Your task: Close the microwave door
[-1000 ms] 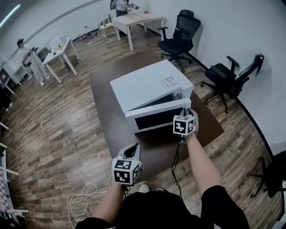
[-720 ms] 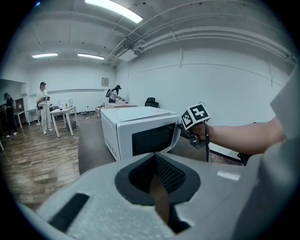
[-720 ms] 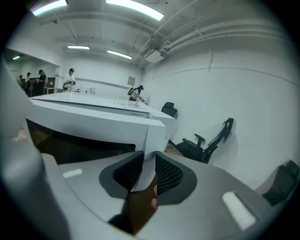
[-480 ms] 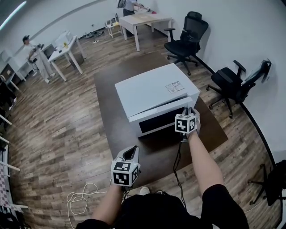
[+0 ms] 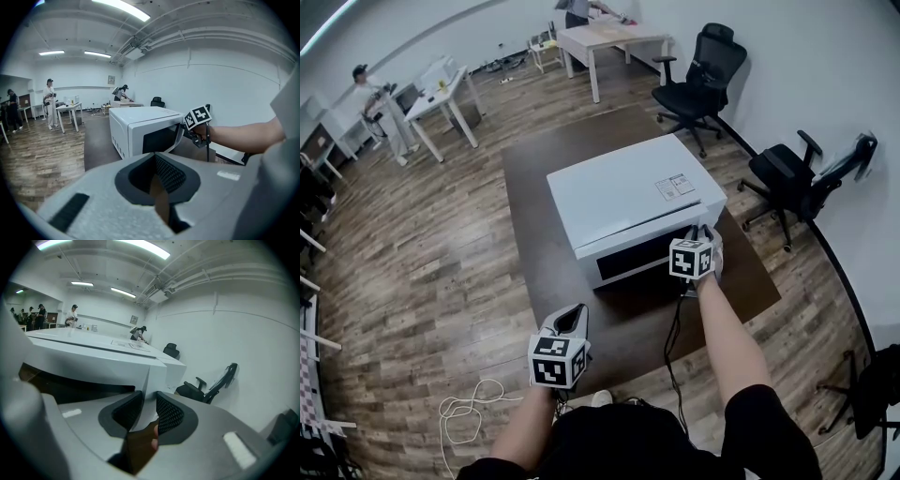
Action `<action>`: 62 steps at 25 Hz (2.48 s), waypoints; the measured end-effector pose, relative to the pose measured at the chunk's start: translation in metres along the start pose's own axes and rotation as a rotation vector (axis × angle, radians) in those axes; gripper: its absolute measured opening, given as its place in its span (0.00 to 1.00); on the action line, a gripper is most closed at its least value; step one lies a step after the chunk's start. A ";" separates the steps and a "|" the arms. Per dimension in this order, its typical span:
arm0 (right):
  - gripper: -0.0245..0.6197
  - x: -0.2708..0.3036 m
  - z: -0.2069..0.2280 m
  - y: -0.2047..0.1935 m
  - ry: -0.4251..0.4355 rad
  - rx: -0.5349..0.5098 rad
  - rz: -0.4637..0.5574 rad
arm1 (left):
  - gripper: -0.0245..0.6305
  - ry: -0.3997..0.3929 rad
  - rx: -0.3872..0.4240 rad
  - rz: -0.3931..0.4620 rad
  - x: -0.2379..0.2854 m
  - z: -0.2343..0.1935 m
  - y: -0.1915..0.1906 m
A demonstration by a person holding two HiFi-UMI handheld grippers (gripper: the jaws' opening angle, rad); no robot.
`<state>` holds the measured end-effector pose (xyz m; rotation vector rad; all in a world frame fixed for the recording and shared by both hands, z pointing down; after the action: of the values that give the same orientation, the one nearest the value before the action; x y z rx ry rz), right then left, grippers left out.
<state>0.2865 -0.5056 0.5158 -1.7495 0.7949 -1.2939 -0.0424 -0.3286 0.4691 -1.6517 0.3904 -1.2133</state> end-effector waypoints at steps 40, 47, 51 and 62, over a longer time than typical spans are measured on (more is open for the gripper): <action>0.05 -0.255 -0.015 -0.045 0.321 0.306 0.249 | 0.05 -0.142 0.075 0.162 0.004 0.033 0.023; 0.05 -0.268 -0.017 -0.060 0.318 0.301 0.237 | 0.05 -0.158 0.086 0.160 0.000 0.042 0.016; 0.05 -0.272 -0.019 -0.063 0.341 0.297 0.234 | 0.05 -0.165 0.093 0.164 -0.002 0.046 0.016; 0.05 -0.282 -0.029 -0.069 0.332 0.223 0.248 | 0.05 -0.166 0.108 0.167 -0.011 0.048 0.012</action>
<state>0.1820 -0.2405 0.4518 -1.2345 0.9772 -1.4579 -0.0027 -0.3005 0.4535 -1.5807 0.3453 -0.9501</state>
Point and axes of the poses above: the fingertips, and each gripper's own axes: x forward along the fingers, z to its right, y out of its top, the point moved 9 cm from there along -x, backward along the fingers, and after that the axes turned 10 degrees about x, right-handed, at the moved point
